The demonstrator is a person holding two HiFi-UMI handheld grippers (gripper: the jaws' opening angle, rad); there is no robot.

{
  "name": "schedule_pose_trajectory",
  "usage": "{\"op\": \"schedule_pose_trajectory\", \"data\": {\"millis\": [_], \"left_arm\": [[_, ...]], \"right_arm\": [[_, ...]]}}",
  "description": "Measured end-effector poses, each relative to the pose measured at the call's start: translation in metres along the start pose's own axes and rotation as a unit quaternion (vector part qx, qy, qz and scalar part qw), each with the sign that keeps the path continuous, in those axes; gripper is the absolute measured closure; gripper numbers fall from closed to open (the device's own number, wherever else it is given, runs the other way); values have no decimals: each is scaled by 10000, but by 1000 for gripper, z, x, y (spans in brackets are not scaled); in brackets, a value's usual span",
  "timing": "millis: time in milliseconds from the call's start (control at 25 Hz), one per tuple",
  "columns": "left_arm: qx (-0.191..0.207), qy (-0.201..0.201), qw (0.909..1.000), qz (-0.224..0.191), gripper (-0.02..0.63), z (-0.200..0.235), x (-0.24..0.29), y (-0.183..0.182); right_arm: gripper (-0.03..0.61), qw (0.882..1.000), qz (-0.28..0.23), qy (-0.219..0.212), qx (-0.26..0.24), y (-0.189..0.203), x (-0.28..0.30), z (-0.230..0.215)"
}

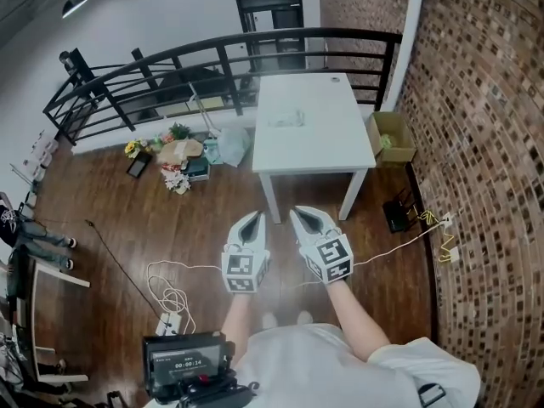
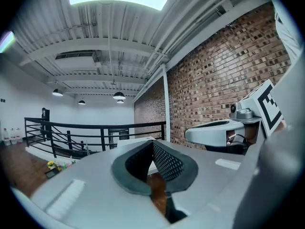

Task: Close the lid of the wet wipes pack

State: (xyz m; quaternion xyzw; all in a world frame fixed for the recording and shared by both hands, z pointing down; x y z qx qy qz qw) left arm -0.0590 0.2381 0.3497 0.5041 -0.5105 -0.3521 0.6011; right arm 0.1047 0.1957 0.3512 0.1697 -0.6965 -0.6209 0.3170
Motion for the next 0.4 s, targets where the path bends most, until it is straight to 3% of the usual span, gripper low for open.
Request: {"op": "schedule_pose_trajectory", "data": {"millis": [400], "left_arm": [[-121,54,9999,-90,598,63,-15,3]], "right_arm": [[587,9994,-146,14,-299,-23,53,46]]}}
Point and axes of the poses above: the fingertips, and each gripper's own axes: x forward along the fingers, z to its left, y out of its underside, the point moved 9 cm from there along -x, backward along the fingers, and after that the axes turned 8 degrees about z, right-handed, at the moved point
